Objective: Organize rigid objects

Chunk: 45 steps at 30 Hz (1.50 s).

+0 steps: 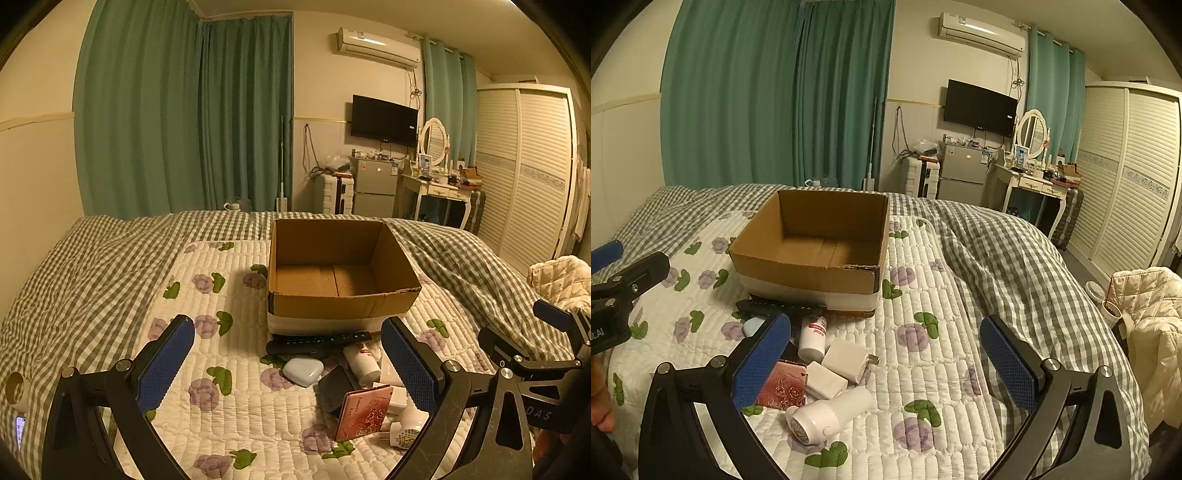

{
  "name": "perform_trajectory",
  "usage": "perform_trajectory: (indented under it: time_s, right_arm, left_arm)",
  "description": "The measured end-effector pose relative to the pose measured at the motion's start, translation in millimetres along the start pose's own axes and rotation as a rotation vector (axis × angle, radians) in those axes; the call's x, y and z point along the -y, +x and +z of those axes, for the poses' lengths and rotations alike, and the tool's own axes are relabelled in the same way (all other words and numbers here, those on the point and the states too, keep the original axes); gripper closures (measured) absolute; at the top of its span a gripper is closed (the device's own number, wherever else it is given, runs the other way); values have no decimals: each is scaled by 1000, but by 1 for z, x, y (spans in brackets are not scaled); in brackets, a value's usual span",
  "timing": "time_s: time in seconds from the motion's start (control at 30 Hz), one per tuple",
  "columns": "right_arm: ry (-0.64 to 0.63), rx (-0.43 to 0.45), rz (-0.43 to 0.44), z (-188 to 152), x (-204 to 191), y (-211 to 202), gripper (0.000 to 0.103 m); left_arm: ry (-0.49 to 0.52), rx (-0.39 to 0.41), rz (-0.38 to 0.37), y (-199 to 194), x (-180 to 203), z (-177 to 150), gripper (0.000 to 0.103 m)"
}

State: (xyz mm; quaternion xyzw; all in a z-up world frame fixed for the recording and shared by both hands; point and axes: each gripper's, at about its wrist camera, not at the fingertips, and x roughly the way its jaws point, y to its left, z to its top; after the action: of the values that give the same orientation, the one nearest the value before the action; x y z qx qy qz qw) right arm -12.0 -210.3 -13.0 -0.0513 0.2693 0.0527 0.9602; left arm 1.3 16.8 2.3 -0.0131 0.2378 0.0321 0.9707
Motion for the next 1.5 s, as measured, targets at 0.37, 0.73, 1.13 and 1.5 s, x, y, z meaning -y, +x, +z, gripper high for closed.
perform_trajectory:
  time_s: [0.37,0.73,1.13,1.5]
  right_arm:
    - [6,-13,-14,0,1,2,0]
    - [9,-19,-17,0,2,2,0]
    - [-4,-45,-14,-2,-3,6,0]
    - [7,-67,-11,-3,-2,8,0]
  left_arm:
    - [4,-11,-2,3,0,-2,0]
    - [-4,-7,-1,2,-2,-2,0]
    - [-3,-15,1,2,-1,-2,0]
    - [-4,-33,5,4,-1,-5,0]
